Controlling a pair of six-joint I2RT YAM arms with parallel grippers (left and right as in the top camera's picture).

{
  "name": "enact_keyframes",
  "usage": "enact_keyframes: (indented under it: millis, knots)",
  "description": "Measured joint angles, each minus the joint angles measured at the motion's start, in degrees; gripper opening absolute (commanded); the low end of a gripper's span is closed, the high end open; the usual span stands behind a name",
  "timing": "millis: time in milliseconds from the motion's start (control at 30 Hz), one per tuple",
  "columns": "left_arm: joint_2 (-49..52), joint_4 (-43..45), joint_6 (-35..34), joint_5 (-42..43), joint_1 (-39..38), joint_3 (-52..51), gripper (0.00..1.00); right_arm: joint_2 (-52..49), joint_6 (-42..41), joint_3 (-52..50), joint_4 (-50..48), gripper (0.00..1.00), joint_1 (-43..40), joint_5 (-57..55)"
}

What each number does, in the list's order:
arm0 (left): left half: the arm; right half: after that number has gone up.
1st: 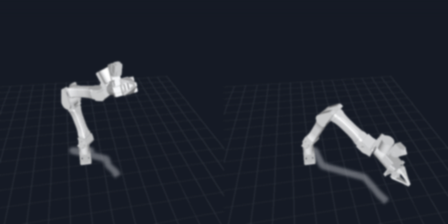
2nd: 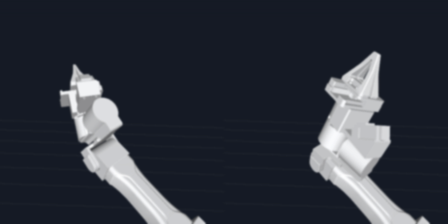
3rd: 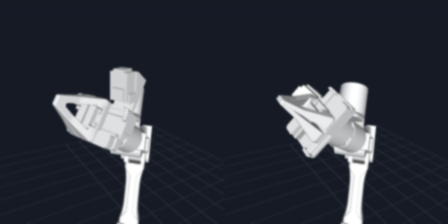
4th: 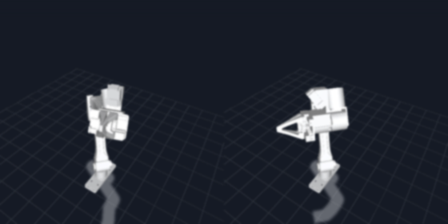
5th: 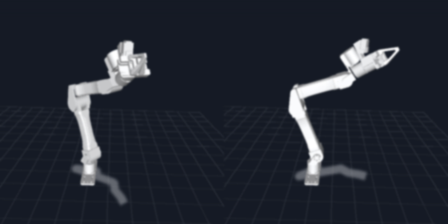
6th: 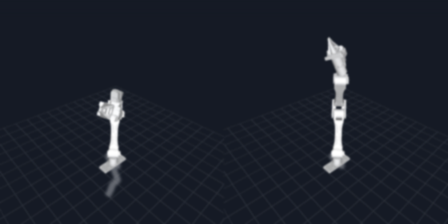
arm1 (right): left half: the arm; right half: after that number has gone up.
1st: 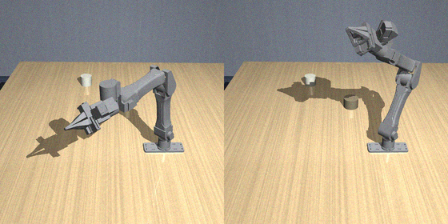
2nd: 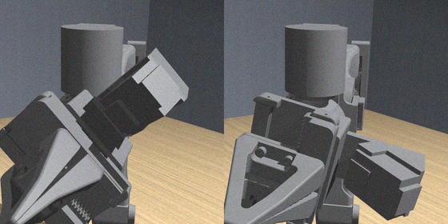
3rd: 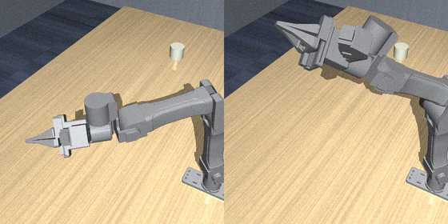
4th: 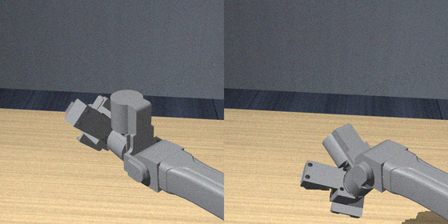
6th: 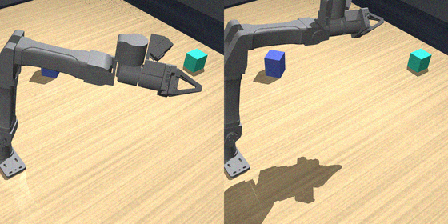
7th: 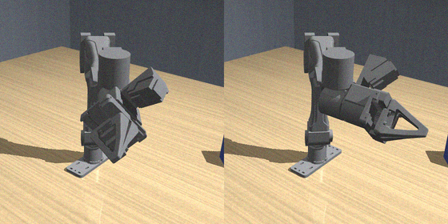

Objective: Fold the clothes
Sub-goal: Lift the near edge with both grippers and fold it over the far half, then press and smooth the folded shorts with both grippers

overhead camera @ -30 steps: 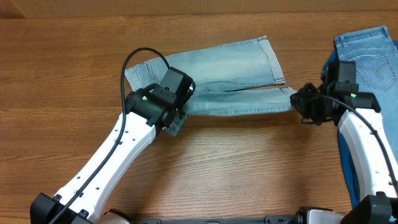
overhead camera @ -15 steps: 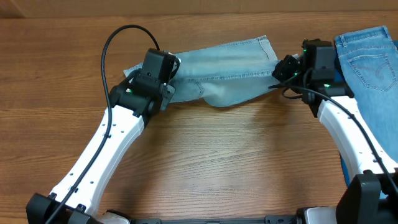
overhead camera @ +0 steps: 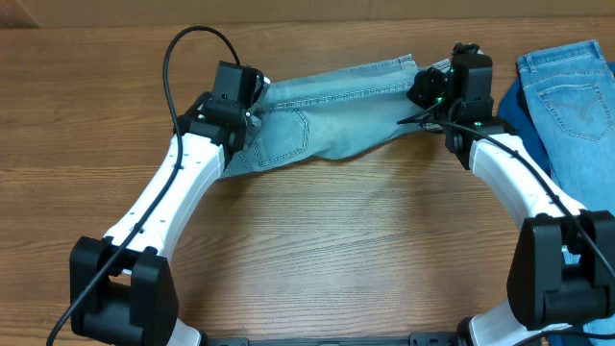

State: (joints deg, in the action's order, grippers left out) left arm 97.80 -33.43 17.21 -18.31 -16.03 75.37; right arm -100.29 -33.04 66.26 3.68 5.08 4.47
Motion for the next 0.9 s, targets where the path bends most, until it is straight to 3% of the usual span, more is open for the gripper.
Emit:
enact_keyframes:
  millis: [533,567,700,733,800,867,900]
  knots:
    - [8.5,10.0,2.3,2.5,2.4,0.1,0.07,-9.0,0.0,0.1,-12.8,0.04,0.3,-1.7]
    - [8.5,10.5,2.3,2.5,2.6,0.1,0.07,-10.1,0.0,0.1,-13.5,0.08,0.5,-1.7]
    - [8.5,10.8,2.5,2.6,4.9,0.1,0.27,-13.4,-0.1,0.1,-17.7,0.32,1.5,-2.5]
    - [8.5,10.8,2.3,2.2,5.7,0.1,0.75,-13.9,-0.4,0.1,-18.8,0.45,1.5,-3.2]
    - [8.5,11.9,2.4,2.1,7.7,0.1,0.80,-14.5,-0.1,0.2,-20.5,0.61,1.4,-4.1]
    - [8.5,14.5,2.3,2.3,8.4,0.1,0.80,-14.6,0.1,0.2,-23.1,0.66,1.4,-4.6]
    - [8.5,15.1,2.4,2.4,8.4,0.2,0.75,-14.6,0.8,0.7,-23.5,0.66,1.4,-4.6]
